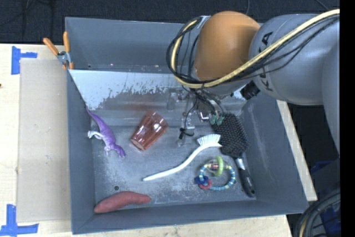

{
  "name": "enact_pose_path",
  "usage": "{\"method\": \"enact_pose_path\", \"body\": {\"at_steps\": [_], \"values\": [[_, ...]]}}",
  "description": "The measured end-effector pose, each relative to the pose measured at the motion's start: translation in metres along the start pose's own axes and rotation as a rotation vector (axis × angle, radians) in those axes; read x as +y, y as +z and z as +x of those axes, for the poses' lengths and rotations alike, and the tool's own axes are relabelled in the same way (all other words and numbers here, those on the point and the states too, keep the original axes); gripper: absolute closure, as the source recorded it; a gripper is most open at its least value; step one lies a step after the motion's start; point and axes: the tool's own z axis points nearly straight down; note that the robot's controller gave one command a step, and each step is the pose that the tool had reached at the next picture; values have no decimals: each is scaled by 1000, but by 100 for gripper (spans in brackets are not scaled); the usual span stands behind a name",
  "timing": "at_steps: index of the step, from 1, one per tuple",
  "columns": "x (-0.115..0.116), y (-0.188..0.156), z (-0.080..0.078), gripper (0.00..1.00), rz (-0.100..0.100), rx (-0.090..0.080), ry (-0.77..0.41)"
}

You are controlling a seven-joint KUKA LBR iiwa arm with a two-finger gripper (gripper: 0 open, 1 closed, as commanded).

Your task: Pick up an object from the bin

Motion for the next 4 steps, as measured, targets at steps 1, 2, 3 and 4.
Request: {"method": "enact_pose_path", "body": {"at_steps": [1,2,3,4], "values": [[68,25,-4,0,-4,1,-108],[40,52,-12,0,0,2,-83],[36,110,-12,0,-4,-2,-193],[35,123,-15,100,-4,-3,-95]]}}
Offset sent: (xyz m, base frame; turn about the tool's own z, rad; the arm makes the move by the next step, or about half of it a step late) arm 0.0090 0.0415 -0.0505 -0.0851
